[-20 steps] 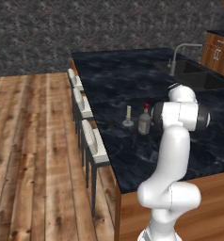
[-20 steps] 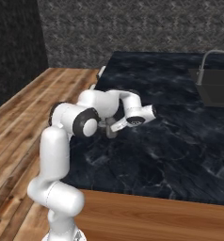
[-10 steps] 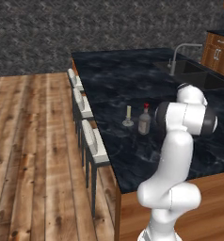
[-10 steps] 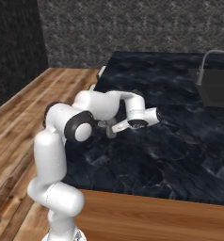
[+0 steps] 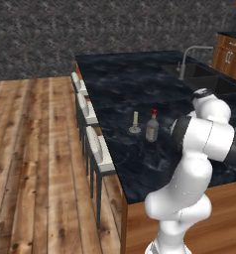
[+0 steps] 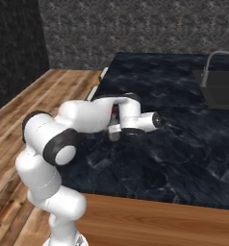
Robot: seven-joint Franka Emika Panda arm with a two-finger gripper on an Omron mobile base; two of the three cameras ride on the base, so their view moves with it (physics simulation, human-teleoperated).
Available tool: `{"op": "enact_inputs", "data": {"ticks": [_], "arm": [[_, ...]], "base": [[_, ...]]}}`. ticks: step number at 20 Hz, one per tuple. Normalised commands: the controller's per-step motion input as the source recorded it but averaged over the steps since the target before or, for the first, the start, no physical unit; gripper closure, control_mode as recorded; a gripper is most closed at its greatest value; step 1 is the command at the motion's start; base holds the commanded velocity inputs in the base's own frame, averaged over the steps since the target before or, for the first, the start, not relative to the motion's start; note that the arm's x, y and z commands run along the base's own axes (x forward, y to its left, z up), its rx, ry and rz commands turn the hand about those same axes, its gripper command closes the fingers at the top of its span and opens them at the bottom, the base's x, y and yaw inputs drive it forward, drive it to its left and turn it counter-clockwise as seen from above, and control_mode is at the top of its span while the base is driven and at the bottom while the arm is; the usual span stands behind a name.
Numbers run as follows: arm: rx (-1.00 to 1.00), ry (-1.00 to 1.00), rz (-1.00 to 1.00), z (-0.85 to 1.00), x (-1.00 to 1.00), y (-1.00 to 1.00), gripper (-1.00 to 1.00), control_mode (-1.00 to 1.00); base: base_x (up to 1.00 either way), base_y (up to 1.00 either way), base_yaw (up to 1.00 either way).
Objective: Get the candle and the liquor from the cabinet and move them to the dining counter.
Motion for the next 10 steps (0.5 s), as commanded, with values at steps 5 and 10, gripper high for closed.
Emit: {"op": "enact_inputs", "data": {"ticks": [5, 10], "arm": [[-0.01, 0.19, -0.17, 0.42, -0.45, 0.10, -1.00, -1.00], [0.00, 0.33, -0.10, 0.44, -0.50, 0.07, -1.00, -1.00]], "base": [[0.00, 0.00, 0.00], [0.00, 0.00, 0.00]]}}
